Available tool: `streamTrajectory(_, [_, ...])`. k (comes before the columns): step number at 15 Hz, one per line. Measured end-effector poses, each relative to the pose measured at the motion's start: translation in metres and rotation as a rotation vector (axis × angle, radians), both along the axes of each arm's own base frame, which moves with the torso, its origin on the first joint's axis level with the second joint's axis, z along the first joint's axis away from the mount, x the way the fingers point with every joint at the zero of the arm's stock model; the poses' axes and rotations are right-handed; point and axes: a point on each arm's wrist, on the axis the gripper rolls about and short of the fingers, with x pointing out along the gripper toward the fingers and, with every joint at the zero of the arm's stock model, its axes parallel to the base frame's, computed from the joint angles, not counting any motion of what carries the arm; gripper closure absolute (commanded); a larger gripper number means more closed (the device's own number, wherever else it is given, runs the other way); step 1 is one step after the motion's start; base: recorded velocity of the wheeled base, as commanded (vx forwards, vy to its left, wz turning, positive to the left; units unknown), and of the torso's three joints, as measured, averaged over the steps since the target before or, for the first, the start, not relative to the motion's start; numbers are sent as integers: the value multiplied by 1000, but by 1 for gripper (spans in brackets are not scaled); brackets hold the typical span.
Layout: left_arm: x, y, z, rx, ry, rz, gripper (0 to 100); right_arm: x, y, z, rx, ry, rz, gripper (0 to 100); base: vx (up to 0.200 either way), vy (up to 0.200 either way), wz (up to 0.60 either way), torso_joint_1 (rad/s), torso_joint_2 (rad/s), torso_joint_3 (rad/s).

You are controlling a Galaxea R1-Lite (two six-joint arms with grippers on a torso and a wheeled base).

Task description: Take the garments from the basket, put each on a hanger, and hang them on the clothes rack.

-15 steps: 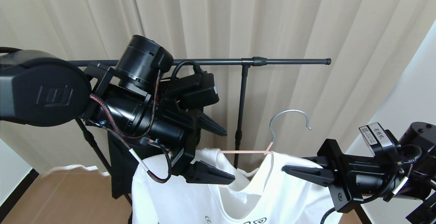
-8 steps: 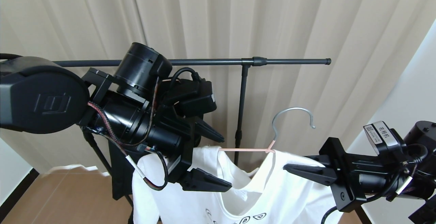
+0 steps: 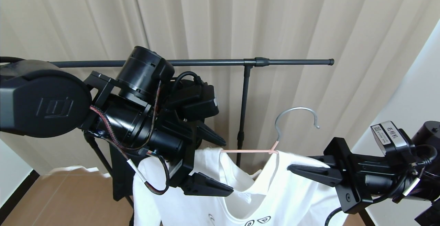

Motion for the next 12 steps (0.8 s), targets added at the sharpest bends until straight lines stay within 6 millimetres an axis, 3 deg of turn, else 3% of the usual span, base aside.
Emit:
streamTrajectory(1, [0,0,0,0,0,0,0,0,0,0,1,-2,0,100,0,0,0,0,0,0])
streamTrajectory(2, [0,0,0,0,0,1,100,0,0,1,1,-3,0,100,0,0,0,0,0,0])
streamTrajectory(12, [-2,1,5,-11,-17,0,100,-3,-1,5,9,-24,0,100,0,0,0,0,0,0])
